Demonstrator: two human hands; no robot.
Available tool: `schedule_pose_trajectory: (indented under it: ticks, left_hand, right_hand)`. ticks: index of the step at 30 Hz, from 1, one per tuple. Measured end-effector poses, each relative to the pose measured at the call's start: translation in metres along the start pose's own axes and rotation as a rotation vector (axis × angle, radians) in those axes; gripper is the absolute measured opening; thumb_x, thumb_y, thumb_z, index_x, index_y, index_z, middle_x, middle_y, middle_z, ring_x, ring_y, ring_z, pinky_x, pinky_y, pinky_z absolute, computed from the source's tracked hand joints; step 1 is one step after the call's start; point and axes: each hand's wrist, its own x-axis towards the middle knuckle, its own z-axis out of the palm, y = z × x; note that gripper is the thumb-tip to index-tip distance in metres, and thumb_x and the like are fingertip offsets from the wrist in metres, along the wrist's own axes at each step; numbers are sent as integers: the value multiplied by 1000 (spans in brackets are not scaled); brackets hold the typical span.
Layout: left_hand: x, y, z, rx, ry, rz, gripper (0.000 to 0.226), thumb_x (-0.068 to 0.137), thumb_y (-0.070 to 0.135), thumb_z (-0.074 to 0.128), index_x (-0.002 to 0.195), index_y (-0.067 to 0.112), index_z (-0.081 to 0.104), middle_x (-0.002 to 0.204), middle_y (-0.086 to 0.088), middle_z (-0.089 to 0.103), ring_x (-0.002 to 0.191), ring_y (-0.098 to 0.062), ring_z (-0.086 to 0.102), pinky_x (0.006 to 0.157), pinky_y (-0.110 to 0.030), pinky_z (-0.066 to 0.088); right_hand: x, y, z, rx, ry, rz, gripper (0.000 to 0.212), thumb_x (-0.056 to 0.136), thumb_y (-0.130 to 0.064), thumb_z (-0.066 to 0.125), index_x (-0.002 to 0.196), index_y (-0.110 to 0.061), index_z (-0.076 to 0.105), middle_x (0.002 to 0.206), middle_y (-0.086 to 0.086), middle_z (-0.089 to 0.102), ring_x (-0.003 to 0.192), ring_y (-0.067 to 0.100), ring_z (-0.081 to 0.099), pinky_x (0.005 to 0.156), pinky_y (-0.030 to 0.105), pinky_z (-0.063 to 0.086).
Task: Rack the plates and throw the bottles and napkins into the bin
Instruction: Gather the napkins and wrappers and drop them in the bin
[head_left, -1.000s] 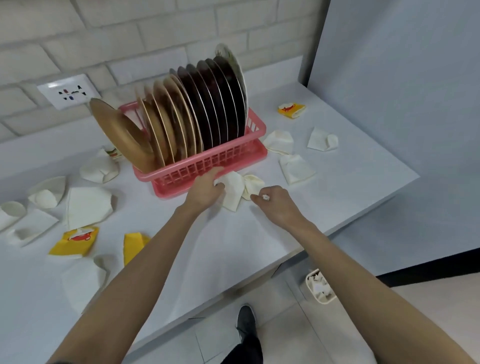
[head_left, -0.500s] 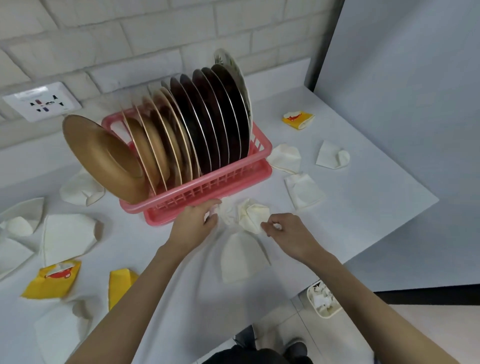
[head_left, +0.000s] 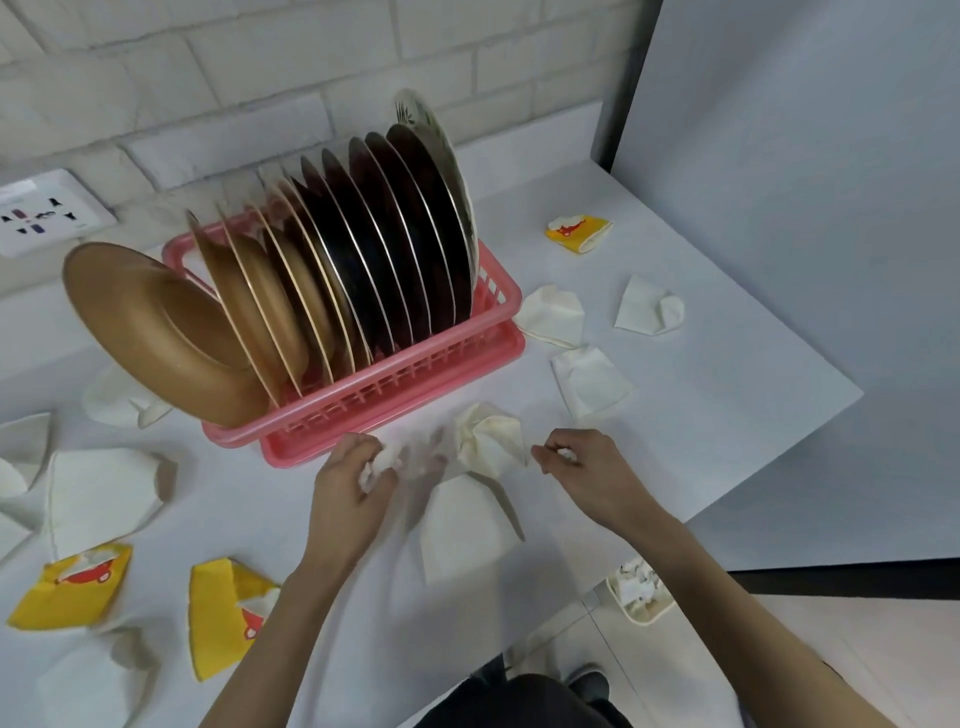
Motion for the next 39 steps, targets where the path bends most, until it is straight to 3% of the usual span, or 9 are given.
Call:
schedule_pose_trajectory:
  ticks: [7,13,16,19,23,26,30,35,39]
  left_hand:
    - [-5,16,6,-479,201,-326,22,97,8,55,81,-7,55,94,-2,77,93,-22,70,82,-37,53]
    - [0,50,17,-613,188,-317,22,95,-4,39,90,16,46,70,-6,56,54,-15,51,43,-22,40]
    - [1,74,29,-584,96,-183,46,94,-5,35,105,33,58,71,0,51,57,-12,43,46,-17,34]
    - [-5,101,48,-599,-85,-83,48,86,-6,39,76,28,72,67,-1,50,56,-14,36,46,-19,27]
    - [-23,138,91,-625,-324,-80,22,78,6,41,57,8,49,58,4,40,50,-10,26,46,-20,18]
    - [-47,164,134,-594,-433,-80,34,92,16,40,62,4,32,56,7,30,51,-9,23,49,-23,20]
    - [-87,194,191,-523,-569,-71,43,104,26,43,62,16,46,53,11,33,49,-7,28,48,-19,26]
    - [-140,212,257,-462,-729,-206,42,106,27,42,66,13,49,54,-2,44,43,-14,34,42,-22,27]
    - [-174,197,308,-487,-677,-415,48,104,30,46,62,8,39,51,-6,36,38,-12,25,37,-21,21]
  right_hand:
    - [-2,4,5,9,-2,2,32,94,-24,59,74,1,60,74,23,59,52,11,39,50,20,29]
    - [-27,3,1,141,51,82,41,101,-34,48,70,-10,61,64,4,54,49,7,42,52,18,32]
    - [-51,15,-7,364,159,157,44,105,-28,37,74,-6,61,63,4,53,53,10,46,50,17,33]
    - [-77,35,-19,438,270,255,26,98,-13,44,79,-11,62,60,2,53,57,16,48,48,23,36]
    - [-109,68,-40,351,346,301,17,88,-4,53,83,-16,65,69,-1,59,57,10,51,52,24,40]
    - [-131,95,-53,357,341,324,17,94,-21,59,80,-12,63,70,-6,57,59,5,51,56,23,43]
    - [-159,136,-70,571,304,334,27,89,-24,43,66,-23,56,70,-7,53,66,12,48,57,31,39]
    - [-193,207,-82,620,286,470,36,95,-12,35,71,-18,62,78,-2,57,69,13,49,54,17,40]
    - [-210,262,-78,695,291,608,36,90,-4,35,65,-16,58,78,4,50,68,17,46,55,25,39]
